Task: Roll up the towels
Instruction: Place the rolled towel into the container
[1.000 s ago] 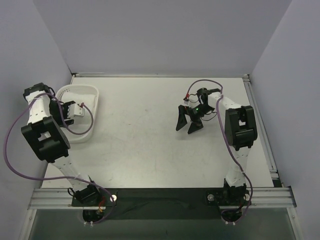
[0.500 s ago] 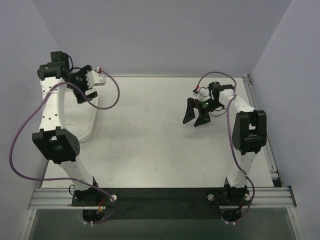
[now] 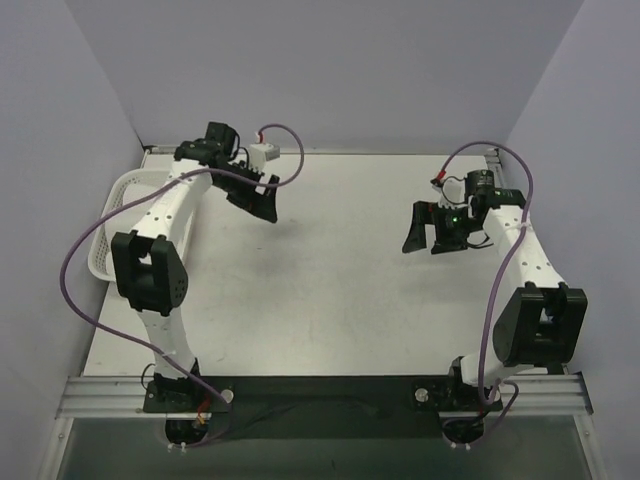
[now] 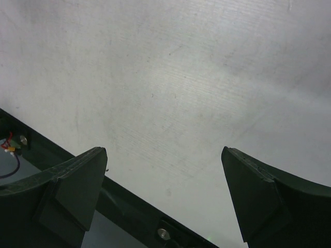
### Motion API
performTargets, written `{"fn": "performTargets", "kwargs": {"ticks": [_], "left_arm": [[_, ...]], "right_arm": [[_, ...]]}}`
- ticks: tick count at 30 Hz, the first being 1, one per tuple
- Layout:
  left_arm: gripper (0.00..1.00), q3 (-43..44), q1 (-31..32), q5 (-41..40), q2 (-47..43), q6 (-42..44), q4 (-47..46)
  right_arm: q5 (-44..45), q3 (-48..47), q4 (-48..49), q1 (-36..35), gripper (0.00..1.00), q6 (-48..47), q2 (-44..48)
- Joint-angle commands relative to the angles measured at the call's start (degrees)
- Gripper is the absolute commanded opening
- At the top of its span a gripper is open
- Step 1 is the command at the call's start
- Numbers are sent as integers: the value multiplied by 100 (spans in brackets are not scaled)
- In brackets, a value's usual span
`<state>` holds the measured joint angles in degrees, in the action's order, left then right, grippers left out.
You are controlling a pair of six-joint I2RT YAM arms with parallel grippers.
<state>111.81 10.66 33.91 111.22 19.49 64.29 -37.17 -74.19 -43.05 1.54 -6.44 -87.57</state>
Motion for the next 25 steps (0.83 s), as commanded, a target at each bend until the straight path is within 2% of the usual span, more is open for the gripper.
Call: {"fn": "performTargets", "kwargs": {"ticks": [1, 3, 13, 17, 25], "left_arm": [[97, -878, 585, -1032, -670, -841, -1286], [97, -1327, 858, -1814, -908, -894, -1594], [97, -3779, 807, -2239, -2278, -947, -2877], [97, -4176, 807, -2494, -2622, -999, -3238], [97, -4492, 798, -2617, -3000, -999, -3362]], "right_arm": [[394, 589, 269, -13, 100, 107, 328], [438, 940, 524, -40, 100, 195, 468], [825, 1627, 1088, -119, 100, 257, 724], [965, 1680, 1149, -347, 100, 257, 829], [1045, 1750, 1237, -462, 100, 283, 1031]]}}
